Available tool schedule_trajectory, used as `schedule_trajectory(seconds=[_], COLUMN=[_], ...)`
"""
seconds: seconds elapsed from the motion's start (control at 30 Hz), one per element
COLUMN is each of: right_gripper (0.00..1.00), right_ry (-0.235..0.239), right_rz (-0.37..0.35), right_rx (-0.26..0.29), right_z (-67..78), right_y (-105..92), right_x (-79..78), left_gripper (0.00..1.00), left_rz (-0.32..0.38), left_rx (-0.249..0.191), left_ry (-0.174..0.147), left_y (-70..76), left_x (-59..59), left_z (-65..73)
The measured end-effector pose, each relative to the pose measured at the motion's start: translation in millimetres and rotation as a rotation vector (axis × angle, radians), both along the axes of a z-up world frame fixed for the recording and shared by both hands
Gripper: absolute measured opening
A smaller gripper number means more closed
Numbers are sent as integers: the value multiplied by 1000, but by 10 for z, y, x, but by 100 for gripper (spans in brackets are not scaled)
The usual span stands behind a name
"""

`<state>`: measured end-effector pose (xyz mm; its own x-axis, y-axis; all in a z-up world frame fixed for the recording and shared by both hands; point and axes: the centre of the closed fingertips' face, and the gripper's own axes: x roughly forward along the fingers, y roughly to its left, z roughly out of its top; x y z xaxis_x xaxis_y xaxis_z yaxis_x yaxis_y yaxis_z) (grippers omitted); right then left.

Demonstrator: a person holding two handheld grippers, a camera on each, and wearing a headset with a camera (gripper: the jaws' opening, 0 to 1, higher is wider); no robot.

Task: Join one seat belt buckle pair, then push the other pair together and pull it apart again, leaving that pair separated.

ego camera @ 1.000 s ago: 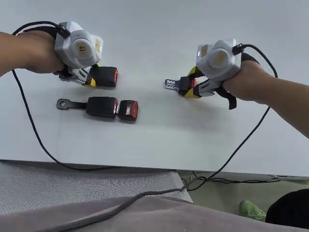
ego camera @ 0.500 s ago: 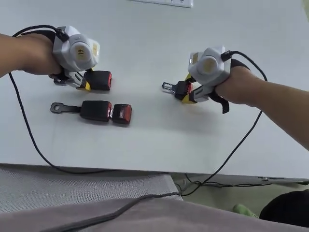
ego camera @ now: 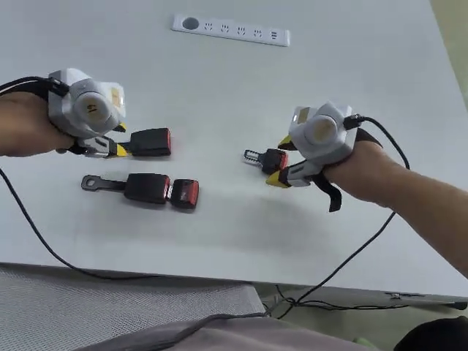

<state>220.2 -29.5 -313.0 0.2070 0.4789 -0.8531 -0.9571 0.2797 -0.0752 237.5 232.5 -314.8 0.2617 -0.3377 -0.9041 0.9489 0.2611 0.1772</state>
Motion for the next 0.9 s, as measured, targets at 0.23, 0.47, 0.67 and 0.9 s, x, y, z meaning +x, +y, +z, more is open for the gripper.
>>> schedule_trajectory(seconds=[0.23, 0.47, 0.67, 0.9], right_gripper=[50, 50, 48, 51], right_ry=[1, 1, -3, -7], right_rz=[-46, -78, -98, -110], right_rx=[34, 50, 52, 66], right_z=[107, 150, 162, 202], right_y=[7, -85, -191, -243], right_x=[-203, -351, -406, -526], left_gripper=[25, 30, 32, 35], left_rz=[94, 167, 219, 252], left_rx=[26, 20, 22, 43], left_ry=[17, 32, 38, 46], left_y=[279, 458, 573, 688], left_x=[-363, -661, -880, -960], left_z=[12, 66, 143, 127])
